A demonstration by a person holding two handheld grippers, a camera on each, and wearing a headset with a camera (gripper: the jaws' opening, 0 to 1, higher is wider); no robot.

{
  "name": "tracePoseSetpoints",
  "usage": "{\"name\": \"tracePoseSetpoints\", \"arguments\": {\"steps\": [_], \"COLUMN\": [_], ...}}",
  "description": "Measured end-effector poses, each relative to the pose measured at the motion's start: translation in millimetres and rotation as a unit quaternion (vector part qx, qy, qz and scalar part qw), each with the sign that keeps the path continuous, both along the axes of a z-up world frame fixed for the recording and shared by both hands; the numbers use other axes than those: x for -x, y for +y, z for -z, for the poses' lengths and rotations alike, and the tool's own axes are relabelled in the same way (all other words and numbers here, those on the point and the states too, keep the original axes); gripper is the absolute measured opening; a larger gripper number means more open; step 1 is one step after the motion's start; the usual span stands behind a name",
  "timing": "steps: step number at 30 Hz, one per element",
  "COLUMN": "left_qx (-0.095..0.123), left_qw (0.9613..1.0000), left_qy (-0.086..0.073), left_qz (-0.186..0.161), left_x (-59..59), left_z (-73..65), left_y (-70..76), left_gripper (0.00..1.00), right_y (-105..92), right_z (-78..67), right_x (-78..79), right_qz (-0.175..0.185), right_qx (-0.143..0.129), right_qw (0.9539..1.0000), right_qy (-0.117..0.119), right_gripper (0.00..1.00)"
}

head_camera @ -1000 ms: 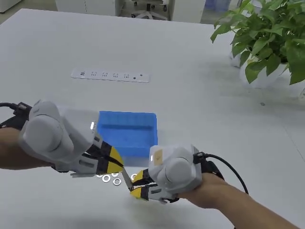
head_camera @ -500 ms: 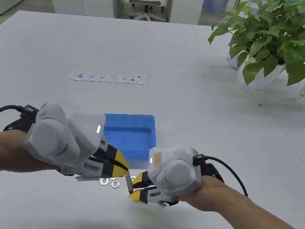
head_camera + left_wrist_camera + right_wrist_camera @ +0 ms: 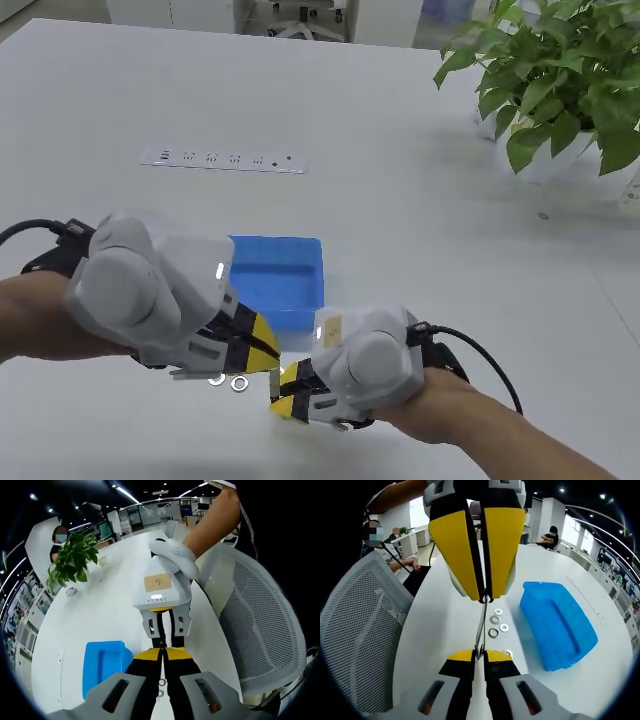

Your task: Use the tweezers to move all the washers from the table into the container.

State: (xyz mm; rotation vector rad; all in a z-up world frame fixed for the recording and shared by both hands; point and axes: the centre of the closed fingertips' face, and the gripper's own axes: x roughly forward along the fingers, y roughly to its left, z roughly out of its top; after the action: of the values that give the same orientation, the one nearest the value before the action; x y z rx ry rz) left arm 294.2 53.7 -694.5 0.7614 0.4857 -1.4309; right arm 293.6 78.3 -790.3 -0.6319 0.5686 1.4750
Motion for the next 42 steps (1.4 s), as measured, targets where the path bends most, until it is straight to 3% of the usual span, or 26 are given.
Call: {"name": "tracePoseSetpoints", "arguments": {"steps": [14, 23, 36, 42], "left_qx": [0.007, 0.021, 0.034, 0.032], "left_qw": [0.9999, 0.9994, 0.9987, 0.9988], "left_qy": [0.009, 0.025, 0.037, 0.035], "left_qz": [-0.004, -0.01, -0.013, -0.013], "left_x": [1.6, 0.2, 2.1, 1.5], "left_z": [12.3, 23.2, 26.0, 24.9], "left_y": [-1.3, -2.8, -4.5, -3.3], "left_gripper": [0.07, 0.07, 0.07, 0.06], "right_y": [0.5, -1.7, -1.9, -2.9], "right_z": [0.0, 0.1, -0.2, -1.8], "right_x": [1.0, 0.9, 1.3, -0.8], "right_qz": [-0.007, -0.005, -0.004, -0.001], "right_qx": [-0.001, -0.001, -0.002, -0.002], "right_qw": [1.0, 1.0, 1.0, 1.0], "right_qy": [-0.003, -0.004, -0.004, -0.007], "right_gripper": [0.08, 0.08, 0.08, 0.08]}}
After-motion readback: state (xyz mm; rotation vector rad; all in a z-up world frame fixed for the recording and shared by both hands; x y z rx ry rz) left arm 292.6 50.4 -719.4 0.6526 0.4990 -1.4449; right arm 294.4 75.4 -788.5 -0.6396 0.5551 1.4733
